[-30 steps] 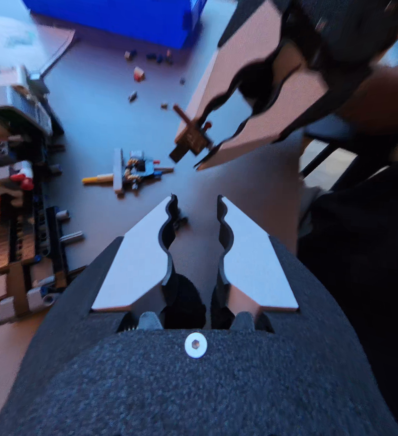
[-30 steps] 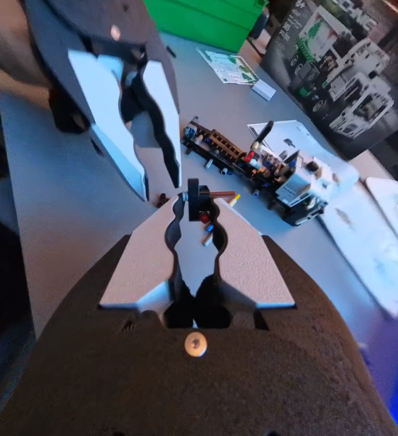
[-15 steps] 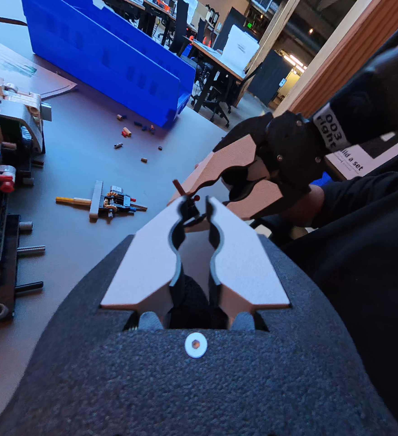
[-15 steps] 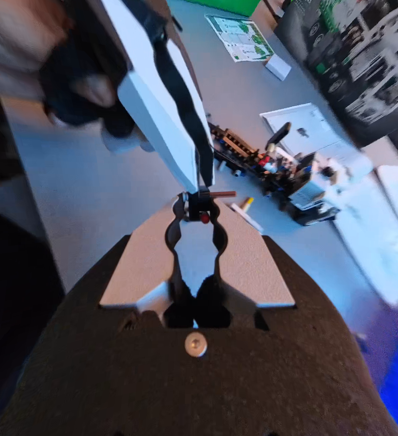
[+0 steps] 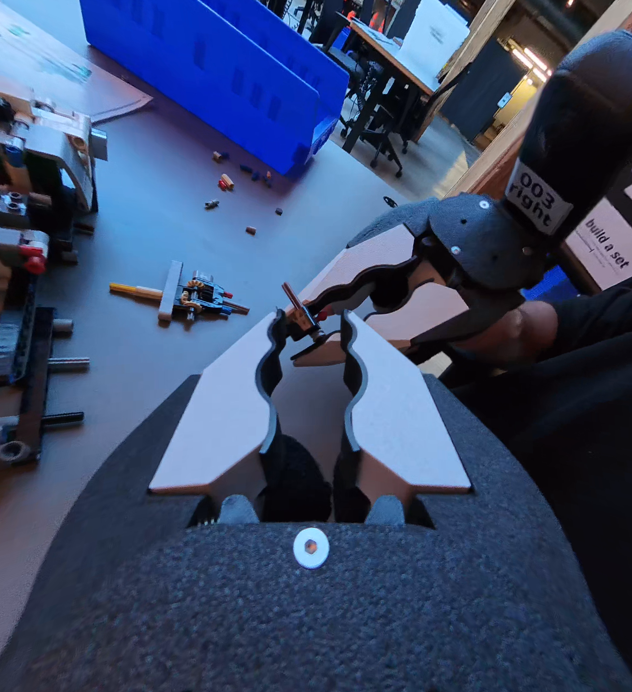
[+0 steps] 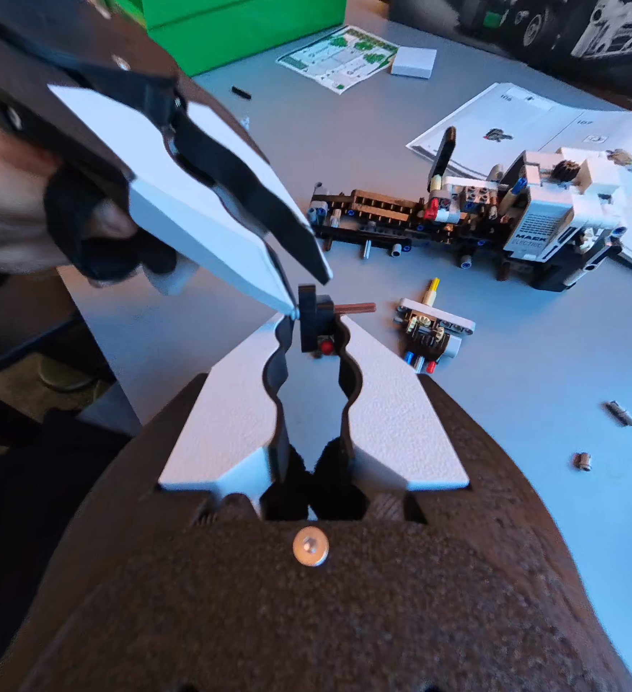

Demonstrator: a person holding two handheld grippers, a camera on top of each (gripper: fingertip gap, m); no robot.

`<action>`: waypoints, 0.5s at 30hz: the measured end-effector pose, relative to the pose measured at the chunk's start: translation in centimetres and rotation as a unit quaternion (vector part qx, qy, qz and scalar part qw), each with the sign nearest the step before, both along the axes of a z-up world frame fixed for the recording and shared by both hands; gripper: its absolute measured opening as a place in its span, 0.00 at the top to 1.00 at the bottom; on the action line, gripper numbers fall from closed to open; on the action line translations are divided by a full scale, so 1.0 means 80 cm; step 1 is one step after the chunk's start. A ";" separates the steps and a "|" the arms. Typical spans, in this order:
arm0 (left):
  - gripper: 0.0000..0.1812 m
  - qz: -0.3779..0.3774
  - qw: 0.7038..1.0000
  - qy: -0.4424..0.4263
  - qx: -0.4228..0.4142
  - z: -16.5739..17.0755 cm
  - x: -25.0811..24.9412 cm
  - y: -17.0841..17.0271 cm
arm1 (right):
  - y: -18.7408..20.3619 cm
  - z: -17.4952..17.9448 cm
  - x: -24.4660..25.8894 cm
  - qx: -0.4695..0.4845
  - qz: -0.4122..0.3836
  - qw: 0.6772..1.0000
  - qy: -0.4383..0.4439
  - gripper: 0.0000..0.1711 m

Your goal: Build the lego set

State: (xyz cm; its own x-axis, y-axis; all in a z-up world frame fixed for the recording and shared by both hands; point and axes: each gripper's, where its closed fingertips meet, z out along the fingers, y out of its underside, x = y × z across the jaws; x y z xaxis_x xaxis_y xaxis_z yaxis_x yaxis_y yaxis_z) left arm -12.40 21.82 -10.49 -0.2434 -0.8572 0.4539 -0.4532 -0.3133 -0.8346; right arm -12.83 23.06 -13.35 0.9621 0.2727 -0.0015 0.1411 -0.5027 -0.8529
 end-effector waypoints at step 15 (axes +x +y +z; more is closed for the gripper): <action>1.00 -0.027 0.998 0.047 -0.038 -0.005 -0.009 0.015 | 0.003 -0.005 -0.012 0.011 0.018 0.998 0.066 0.91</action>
